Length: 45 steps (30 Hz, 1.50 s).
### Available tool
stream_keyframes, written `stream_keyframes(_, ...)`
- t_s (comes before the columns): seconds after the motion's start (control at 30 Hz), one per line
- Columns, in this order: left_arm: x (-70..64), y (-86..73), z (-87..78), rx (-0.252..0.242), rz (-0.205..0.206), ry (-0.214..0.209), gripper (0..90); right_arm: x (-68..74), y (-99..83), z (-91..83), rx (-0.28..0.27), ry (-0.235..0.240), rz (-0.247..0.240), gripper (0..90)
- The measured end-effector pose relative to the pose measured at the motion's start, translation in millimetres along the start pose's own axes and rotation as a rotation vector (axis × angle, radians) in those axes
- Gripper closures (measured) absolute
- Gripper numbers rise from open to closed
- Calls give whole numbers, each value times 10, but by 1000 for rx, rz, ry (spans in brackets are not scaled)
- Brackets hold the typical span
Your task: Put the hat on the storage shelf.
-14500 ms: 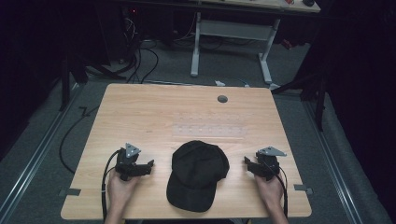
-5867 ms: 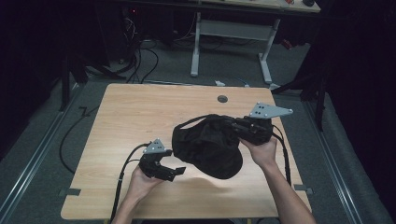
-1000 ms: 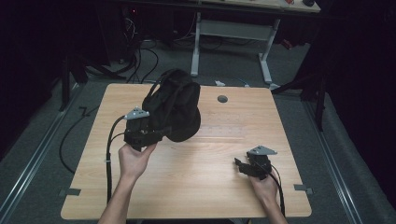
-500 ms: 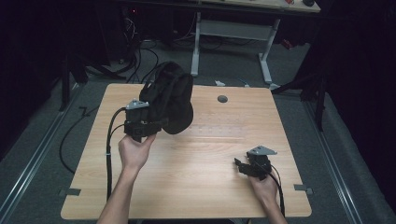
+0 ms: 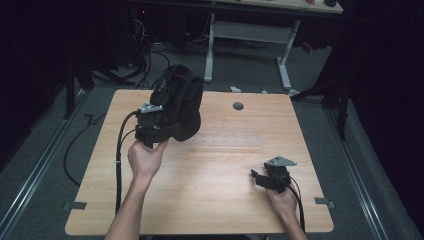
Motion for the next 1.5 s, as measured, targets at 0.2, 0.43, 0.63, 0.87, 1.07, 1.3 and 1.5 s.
stream_keyframes(0.2, -8, -14, 50, 6, 20, 37, 679, 0, 0, 0, -1, -1, 0, 378)
stream_keyframes(0.43, -22, -34, 92, 17, 30, 73, 678, 0, 0, 1, 0, 0, 0, 378)
stream_keyframes(0.63, -36, -36, 111, 17, 25, 87, 678, -1, 0, 0, 0, 0, 1, 378)
stream_keyframes(0.87, -45, -35, 100, 19, 10, 100, 678, 0, 0, 0, 0, 0, 1, 377)
stream_keyframes(1.07, -31, -59, 100, 15, -5, 101, 677, 0, 0, 1, -1, 0, 1, 377)
stream_keyframes(1.3, 12, -130, 111, 9, -12, 112, 666, 0, 0, 2, -1, 0, 1, 377)
stream_keyframes(1.5, 14, -150, 99, -17, -17, 106, 659, 1, 0, 2, -1, 0, 2, 377)
Point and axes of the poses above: each handheld gripper's, and its own axes: z roughly forward along the jaws, y roughly out of its top, x roughly to its left, the point moved 4 cm from there along z, roughly forward along the jaws, and after that the axes turned 1 degree about z, right-handed, at the moved point
